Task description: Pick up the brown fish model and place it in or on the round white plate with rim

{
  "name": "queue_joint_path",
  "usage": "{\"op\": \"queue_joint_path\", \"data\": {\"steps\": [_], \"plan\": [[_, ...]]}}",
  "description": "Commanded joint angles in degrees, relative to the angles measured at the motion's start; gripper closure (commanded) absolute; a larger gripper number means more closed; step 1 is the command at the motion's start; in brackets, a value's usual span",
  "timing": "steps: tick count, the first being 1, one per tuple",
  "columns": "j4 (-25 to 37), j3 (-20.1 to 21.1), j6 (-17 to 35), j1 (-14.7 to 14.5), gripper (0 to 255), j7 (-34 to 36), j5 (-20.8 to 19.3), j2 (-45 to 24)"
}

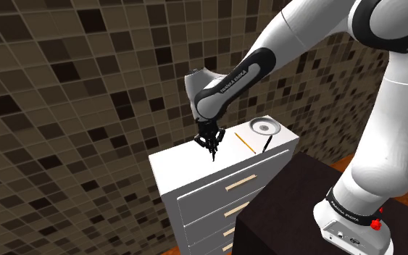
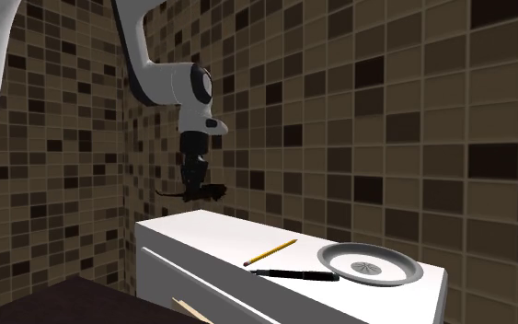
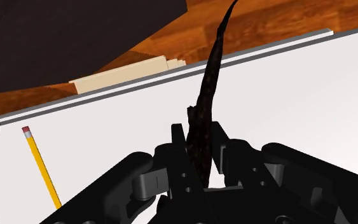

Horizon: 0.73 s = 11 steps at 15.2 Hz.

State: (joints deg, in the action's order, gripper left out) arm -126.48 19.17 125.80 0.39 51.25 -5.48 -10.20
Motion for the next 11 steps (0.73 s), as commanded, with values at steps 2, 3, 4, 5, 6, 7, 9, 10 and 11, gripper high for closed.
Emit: {"op": "queue_joint_path", "data": {"steps": [2, 3, 4, 5, 6, 7, 9, 10, 11], "plan": [[-2.7, -1.7, 1.3, 2.6, 255, -4.2, 0.0, 1.7], [-3.4, -2.3, 1.5, 3.4, 255, -5.6, 0.0, 2.2], [-4.0, -2.9, 1.8, 4.2, 255, -7.0, -0.1, 2.7], [-4.6, -3.6, 2.0, 5.0, 255, -8.4, -0.2, 3.1], [-5.1, -4.2, 2.2, 5.9, 255, -9.7, -0.3, 3.5], [-5.5, -4.9, 2.4, 6.7, 255, -11.1, -0.5, 3.9], [-6.2, -6.2, 2.8, 8.3, 255, -13.8, -0.8, 4.4], [-6.5, -6.9, 3.0, 9.1, 255, -15.2, -1.0, 4.5], [-6.6, -7.6, 3.1, 9.9, 255, -16.6, -1.2, 4.7]]}}
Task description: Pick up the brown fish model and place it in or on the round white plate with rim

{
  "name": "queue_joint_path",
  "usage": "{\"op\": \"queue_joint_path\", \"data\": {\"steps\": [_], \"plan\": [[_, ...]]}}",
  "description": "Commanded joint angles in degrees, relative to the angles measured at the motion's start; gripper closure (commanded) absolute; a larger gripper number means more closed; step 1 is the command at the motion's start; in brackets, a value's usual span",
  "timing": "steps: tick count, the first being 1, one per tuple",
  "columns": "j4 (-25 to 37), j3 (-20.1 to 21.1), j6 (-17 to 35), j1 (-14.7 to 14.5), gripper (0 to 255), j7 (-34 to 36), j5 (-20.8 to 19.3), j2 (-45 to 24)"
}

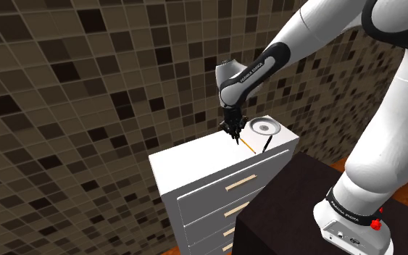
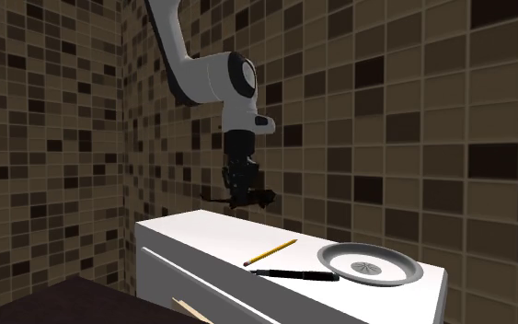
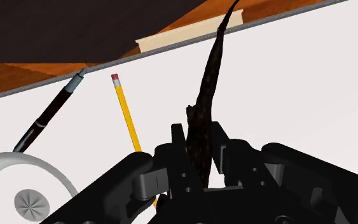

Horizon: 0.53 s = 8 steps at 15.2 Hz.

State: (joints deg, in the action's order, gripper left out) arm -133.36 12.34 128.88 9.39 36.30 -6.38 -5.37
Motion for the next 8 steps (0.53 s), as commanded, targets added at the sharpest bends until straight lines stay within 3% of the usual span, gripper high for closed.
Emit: {"op": "queue_joint_path", "data": {"steps": [1, 8], "plan": [[0.1, -1.5, 0.2, 1.7, 255, -3.0, -0.6, -0.1], [1.3, -6.4, 0.9, 7.3, 255, -12.2, -2.3, -1.1]]}}
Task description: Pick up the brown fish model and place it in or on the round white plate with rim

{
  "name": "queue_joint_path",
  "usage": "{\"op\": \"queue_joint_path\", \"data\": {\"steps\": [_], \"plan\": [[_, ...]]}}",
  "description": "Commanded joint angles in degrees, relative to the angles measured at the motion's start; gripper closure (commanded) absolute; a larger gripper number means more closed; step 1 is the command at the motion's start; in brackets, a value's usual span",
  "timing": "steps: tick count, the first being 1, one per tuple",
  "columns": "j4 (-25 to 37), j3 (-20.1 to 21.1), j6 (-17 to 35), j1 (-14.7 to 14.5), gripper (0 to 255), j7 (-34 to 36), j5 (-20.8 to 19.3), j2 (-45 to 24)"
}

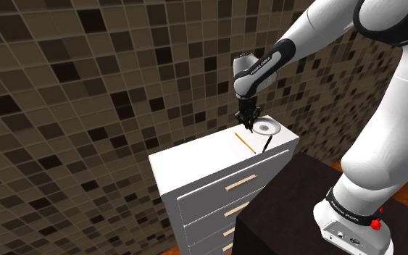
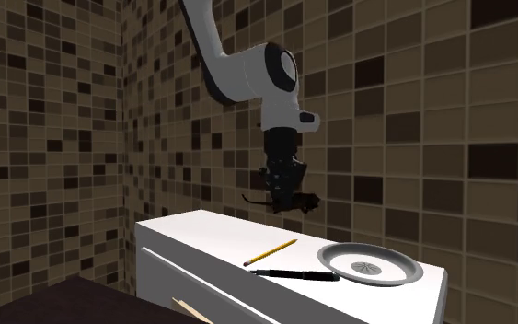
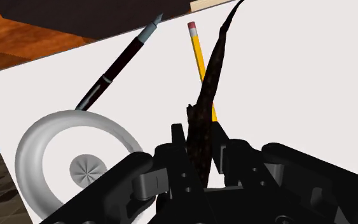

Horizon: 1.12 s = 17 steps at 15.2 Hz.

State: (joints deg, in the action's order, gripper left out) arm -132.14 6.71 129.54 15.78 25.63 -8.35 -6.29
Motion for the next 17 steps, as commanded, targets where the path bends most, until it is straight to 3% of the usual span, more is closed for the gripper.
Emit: {"op": "queue_joint_path", "data": {"steps": [1, 11, 17], "plan": [[0.5, -1.5, 0.3, 1.7, 255, -2.9, -0.5, -0.5], [9.0, -7.7, -0.2, 9.7, 255, -16.4, -1.7, -6.8], [8.3, -7.8, 3.8, 9.7, 255, -15.6, -2.3, -10.1]]}}
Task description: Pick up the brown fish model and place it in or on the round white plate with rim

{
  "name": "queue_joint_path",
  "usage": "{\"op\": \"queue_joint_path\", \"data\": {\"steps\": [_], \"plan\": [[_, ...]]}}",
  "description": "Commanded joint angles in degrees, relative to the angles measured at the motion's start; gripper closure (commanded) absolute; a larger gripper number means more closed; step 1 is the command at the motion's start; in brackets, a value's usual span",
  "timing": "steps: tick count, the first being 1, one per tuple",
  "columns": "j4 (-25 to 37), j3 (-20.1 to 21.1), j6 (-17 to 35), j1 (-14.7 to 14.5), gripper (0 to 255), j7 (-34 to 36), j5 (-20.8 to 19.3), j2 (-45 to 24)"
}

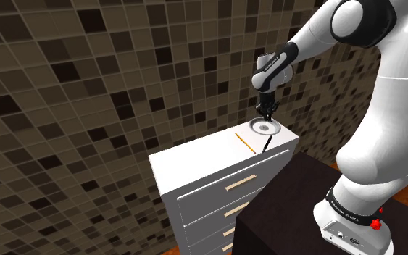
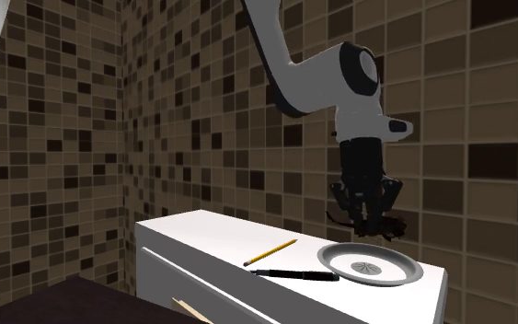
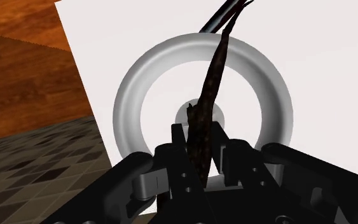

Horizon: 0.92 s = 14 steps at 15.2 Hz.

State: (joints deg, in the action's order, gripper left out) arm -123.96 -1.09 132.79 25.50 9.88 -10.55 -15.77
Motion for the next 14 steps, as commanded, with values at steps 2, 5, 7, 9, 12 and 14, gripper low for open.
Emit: {"op": "queue_joint_path", "data": {"steps": [2, 5, 7, 9, 12, 14], "plan": [[0.0, -0.1, 1.9, 0.0, 255, 0.4, -0.3, -1.8], [-0.2, -0.2, 3.8, -0.1, 255, 0.8, -0.6, -3.6], [-0.2, -0.3, 4.9, -0.1, 255, 1.0, -0.7, -4.8], [-0.2, -0.3, 4.9, -0.1, 255, 1.0, -0.7, -4.8], [-0.2, -0.3, 4.9, -0.1, 255, 1.0, -0.7, -4.8], [-0.2, -0.3, 4.9, -0.1, 255, 1.0, -0.7, -4.8]]}}
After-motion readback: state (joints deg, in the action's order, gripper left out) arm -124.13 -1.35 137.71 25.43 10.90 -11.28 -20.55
